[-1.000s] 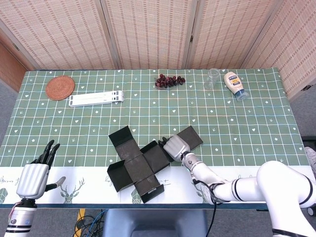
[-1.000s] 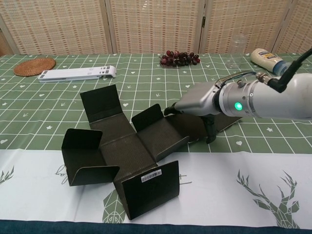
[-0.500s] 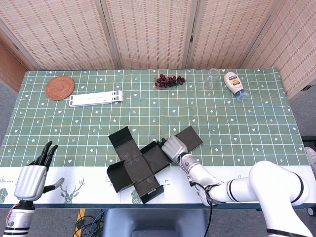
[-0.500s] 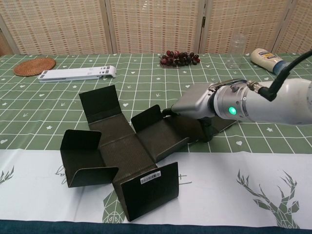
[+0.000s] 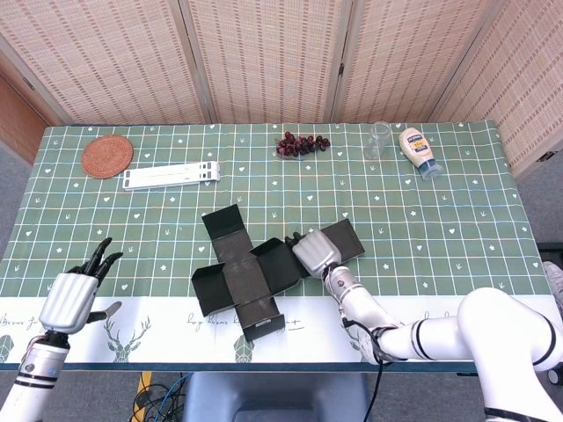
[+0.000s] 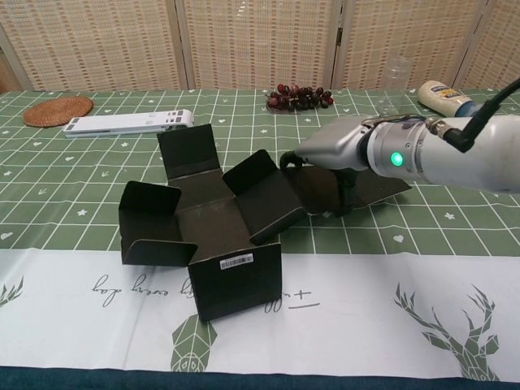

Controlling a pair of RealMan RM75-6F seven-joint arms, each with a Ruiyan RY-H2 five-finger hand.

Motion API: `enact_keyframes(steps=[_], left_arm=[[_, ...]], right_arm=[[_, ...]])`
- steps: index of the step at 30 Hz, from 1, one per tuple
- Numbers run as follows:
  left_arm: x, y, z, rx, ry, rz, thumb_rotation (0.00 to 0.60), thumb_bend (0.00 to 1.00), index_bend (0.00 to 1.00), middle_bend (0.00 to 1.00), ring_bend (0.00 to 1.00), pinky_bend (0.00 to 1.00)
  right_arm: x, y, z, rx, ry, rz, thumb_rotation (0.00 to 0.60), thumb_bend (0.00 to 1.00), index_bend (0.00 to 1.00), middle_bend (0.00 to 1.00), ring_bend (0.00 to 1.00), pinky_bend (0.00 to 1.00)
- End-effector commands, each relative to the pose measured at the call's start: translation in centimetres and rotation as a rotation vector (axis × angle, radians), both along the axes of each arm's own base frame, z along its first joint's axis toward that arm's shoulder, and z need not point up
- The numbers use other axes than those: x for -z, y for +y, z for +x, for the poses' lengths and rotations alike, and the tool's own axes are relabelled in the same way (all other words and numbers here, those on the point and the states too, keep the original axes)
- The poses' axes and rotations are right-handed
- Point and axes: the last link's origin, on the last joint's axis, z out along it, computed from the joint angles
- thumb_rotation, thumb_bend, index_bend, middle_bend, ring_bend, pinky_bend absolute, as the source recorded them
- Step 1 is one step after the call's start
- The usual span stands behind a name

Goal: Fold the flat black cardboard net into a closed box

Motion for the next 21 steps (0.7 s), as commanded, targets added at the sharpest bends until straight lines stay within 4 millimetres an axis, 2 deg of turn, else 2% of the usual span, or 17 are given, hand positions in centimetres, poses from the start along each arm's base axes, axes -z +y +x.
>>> enact_keyframes(steps=[1, 6, 14, 21], left_arm=[[0.8, 3.1, 0.0, 0.061, 0.041, -0.042, 0.600, 0.13, 0.24, 0.15, 0.56, 0.58], [2.2, 5.6, 0.1, 0.126, 0.090, -0.095, 0.600, 0.13, 0.21, 0.16, 0.68, 0.78], [5.8, 7.4, 0.7, 0.216, 0.147, -0.141, 0.600, 0.13, 0.02, 0.07, 0.69, 0.80], [8.1, 8.3, 1.3, 0.261, 0.159, -0.157, 0.600, 0.13, 0.00, 0.01, 0.70, 0.86]], right_arm=[[-0.4, -0.2, -0.4, 0.029, -0.032, -0.022, 0.600, 0.46, 0.27, 0.33, 0.80, 1.00], [-0.4, 0.0, -1.0, 0.044, -0.044, -0.022, 0.600, 0.46, 0.28, 0.34, 0.80, 1.00], [-0.1, 0.2, -1.0, 0.038, -0.063, -0.022, 0.600, 0.46, 0.28, 0.35, 0.81, 1.00], [-0.1, 0.5, -0.9, 0.034, -0.076, -0.026, 0.600, 0.46, 0.29, 0.35, 0.81, 1.00]])
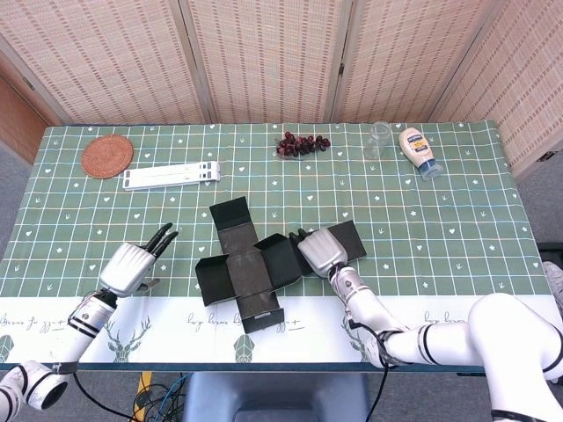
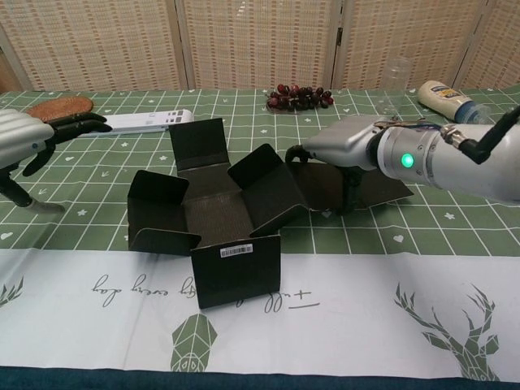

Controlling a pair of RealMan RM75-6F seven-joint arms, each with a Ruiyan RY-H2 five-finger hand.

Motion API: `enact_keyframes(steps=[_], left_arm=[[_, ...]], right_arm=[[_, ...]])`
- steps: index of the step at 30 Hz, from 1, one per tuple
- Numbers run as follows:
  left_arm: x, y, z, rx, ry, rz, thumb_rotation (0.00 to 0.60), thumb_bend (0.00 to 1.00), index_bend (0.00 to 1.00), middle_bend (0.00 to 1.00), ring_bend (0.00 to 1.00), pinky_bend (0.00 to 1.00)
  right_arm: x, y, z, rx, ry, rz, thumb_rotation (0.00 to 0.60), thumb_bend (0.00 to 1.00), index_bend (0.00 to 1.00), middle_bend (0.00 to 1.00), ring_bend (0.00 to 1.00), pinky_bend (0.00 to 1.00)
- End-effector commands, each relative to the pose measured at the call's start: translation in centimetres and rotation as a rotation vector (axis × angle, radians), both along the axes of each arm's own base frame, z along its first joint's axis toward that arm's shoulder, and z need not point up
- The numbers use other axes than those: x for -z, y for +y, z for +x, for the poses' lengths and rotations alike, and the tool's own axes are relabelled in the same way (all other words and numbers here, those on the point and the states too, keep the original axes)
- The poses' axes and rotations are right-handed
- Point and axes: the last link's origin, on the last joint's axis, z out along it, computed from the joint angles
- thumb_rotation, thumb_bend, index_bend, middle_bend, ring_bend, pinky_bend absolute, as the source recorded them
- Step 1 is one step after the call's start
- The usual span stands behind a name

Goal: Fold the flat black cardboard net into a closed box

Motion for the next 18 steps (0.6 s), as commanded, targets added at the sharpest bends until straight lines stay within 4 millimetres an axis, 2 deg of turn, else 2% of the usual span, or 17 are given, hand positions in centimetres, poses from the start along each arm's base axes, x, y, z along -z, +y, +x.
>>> enact_keyframes(steps=[1, 5, 10, 18], left_arm=[[1.2, 0.4, 0.5, 0.027, 0.003, -0.011, 0.600, 0.13, 0.00, 0.01, 0.70, 0.86], [2.5, 0.8, 0.8, 0.040, 0.040, -0.003, 0.600, 0.13, 0.00, 0.00, 0.70, 0.87], [4.1, 0.9, 1.6, 0.020, -0.022, -0.010, 0.600, 0.13, 0.00, 0.00, 0.70, 0.87], [6.1, 0.9, 3.1, -0.125, -0.300, -0.073, 0.600, 0.13, 0.00, 0.00, 0.69, 0.87]], right_arm=[[0.0, 0.1, 0.0, 0.002, -0.004, -0.002, 0.600, 0.46, 0.29, 0.35, 0.81, 1.00], [0.0, 0.2, 0.0, 0.003, -0.011, 0.000, 0.600, 0.46, 0.29, 0.35, 0.81, 1.00], [0.2, 0.4, 0.1, 0.006, -0.027, 0.002, 0.600, 0.46, 0.29, 0.35, 0.81, 1.00], [0.5, 0.2, 0.7, -0.008, -0.041, 0.003, 0.600, 0.46, 0.30, 0.36, 0.81, 1.00]])
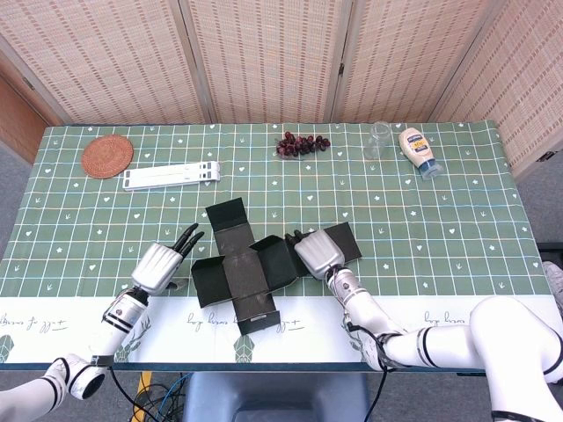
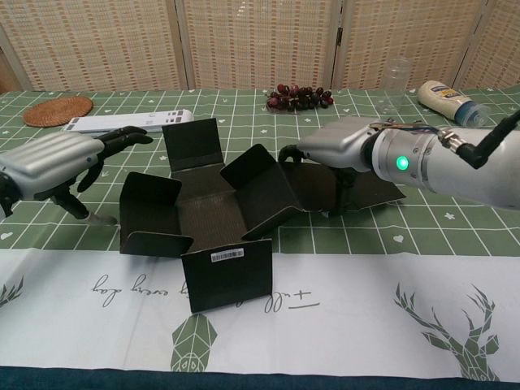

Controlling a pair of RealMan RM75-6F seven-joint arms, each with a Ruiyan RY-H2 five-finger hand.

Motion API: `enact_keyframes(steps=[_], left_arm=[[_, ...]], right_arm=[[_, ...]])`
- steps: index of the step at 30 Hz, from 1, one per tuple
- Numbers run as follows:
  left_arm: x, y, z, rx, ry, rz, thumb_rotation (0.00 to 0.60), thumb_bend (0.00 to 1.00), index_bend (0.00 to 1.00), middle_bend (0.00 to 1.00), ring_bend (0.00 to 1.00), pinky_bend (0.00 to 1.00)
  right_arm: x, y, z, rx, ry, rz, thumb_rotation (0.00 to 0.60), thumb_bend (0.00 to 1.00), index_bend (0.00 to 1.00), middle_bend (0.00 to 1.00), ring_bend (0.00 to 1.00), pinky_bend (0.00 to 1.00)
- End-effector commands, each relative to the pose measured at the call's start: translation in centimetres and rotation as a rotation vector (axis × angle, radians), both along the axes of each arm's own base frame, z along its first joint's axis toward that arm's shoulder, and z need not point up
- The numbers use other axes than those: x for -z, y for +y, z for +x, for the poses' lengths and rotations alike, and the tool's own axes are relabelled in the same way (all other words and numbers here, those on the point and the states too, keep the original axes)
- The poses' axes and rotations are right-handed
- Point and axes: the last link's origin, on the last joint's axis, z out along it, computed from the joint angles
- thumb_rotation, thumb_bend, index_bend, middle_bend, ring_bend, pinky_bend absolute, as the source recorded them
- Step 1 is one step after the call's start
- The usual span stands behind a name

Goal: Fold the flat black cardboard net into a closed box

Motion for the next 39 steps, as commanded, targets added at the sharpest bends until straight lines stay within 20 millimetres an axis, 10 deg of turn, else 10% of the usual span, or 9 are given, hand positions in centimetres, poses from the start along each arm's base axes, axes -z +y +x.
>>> enact_keyframes(steps=[1, 39], left_arm=[[0.8, -0.2, 0.9, -0.074, -0.150, -0.044, 0.600, 0.13, 0.00, 0.00, 0.69, 0.87], [2.3, -2.2, 2.0, -0.286, -0.604, -0.424, 0.600, 0.13, 0.00, 0.00, 0.66, 0.85]], right_arm=[[0.1, -0.1, 0.3, -0.010, 0.000, 0.003, 0.600, 0.46, 0.30, 0.36, 0.81, 1.00], [-0.3, -1.7, 6.2, -0.517, 0.224, 0.156, 0.600, 0.47, 0.38, 0.41, 0.83, 1.00]])
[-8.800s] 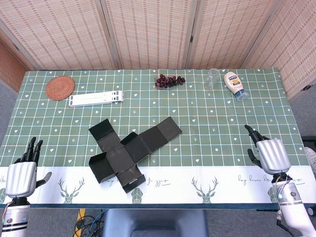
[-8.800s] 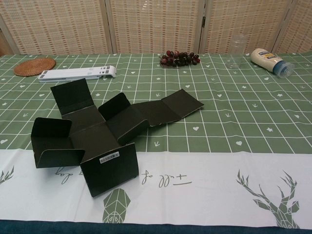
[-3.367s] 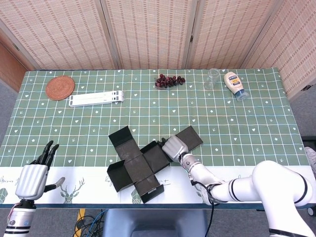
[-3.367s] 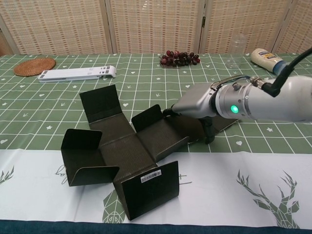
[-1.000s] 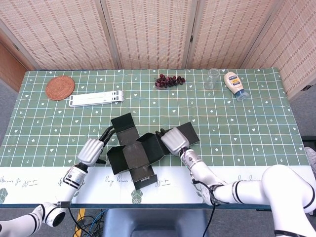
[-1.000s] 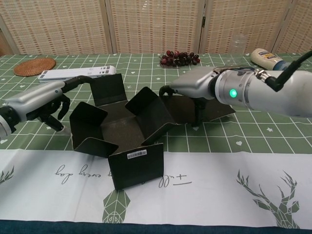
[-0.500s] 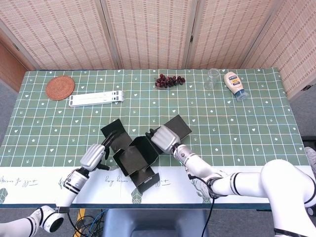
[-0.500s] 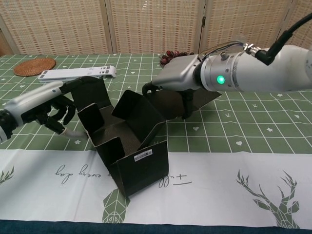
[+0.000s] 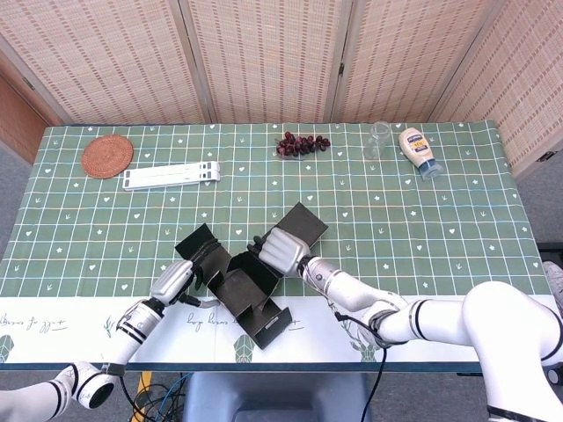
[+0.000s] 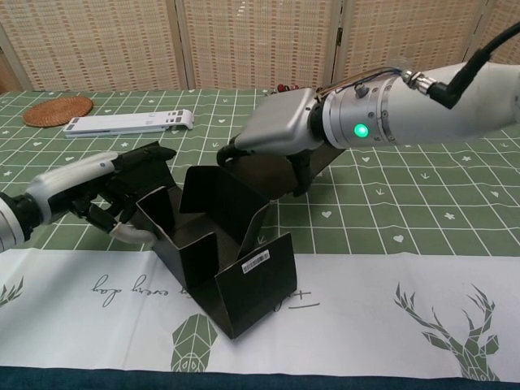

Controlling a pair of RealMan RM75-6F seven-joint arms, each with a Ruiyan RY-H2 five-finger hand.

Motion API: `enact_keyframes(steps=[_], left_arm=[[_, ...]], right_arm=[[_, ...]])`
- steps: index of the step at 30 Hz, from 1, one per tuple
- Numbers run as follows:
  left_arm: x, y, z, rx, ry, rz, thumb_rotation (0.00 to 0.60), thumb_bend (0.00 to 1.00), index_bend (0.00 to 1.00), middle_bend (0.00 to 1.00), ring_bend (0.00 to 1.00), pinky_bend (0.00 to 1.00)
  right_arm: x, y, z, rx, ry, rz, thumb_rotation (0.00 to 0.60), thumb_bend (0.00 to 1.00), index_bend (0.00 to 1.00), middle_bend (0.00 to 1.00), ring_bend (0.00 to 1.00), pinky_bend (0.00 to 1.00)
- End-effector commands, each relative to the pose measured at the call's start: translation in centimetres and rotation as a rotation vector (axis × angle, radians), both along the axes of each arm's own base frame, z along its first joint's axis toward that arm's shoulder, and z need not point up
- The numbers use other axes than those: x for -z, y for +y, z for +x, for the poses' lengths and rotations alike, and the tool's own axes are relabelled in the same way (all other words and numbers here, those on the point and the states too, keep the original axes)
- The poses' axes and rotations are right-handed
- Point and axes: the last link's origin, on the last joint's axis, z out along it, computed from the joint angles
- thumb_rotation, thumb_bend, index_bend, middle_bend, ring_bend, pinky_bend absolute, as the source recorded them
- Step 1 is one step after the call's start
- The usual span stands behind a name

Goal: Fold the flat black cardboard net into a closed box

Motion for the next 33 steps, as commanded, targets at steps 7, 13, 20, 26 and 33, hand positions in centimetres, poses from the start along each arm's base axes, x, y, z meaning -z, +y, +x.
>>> enact_keyframes(steps=[7, 13, 20, 26, 33], left_arm=[[0.4, -0.4, -0.3, -0.076, -0.111, -0.128, 0.600, 0.13, 0.00, 0.00, 0.66, 0.85], [0.4, -0.5, -0.4, -0.080, -0.141, -0.176, 0.600, 0.13, 0.00, 0.00, 0.66, 0.85], [0.7, -0.8, -0.5, -0.101, -0.169, -0.235, 0.600, 0.13, 0.00, 0.00, 0.66, 0.85], [0.8, -0.8, -0.7, -0.121, -0.184, -0.277, 0.600, 0.13, 0.00, 0.00, 0.66, 0.85], [0.7, -1.0, -0.5, -0.152, -0.242, -0.343, 0.600, 0.13, 0.00, 0.00, 0.66, 0.85]], right_arm=[[-0.1, 0.0, 0.4, -0.114, 0.043, 0.010, 0.600, 0.47, 0.39, 0.41, 0.83, 1.00], [0.1, 0.1, 0.7, -0.149, 0.050, 0.024, 0.600, 0.47, 0.39, 0.42, 0.83, 1.00], [0.2, 0.1, 1.0, -0.193, 0.051, 0.030, 0.600, 0.47, 0.40, 0.42, 0.83, 1.00], [0.3, 0.2, 1.3, -0.235, 0.050, 0.035, 0.600, 0.48, 0.40, 0.43, 0.83, 1.00], [0.4, 0.4, 1.7, -0.288, 0.047, 0.041, 0.600, 0.48, 0.40, 0.43, 0.83, 1.00]])
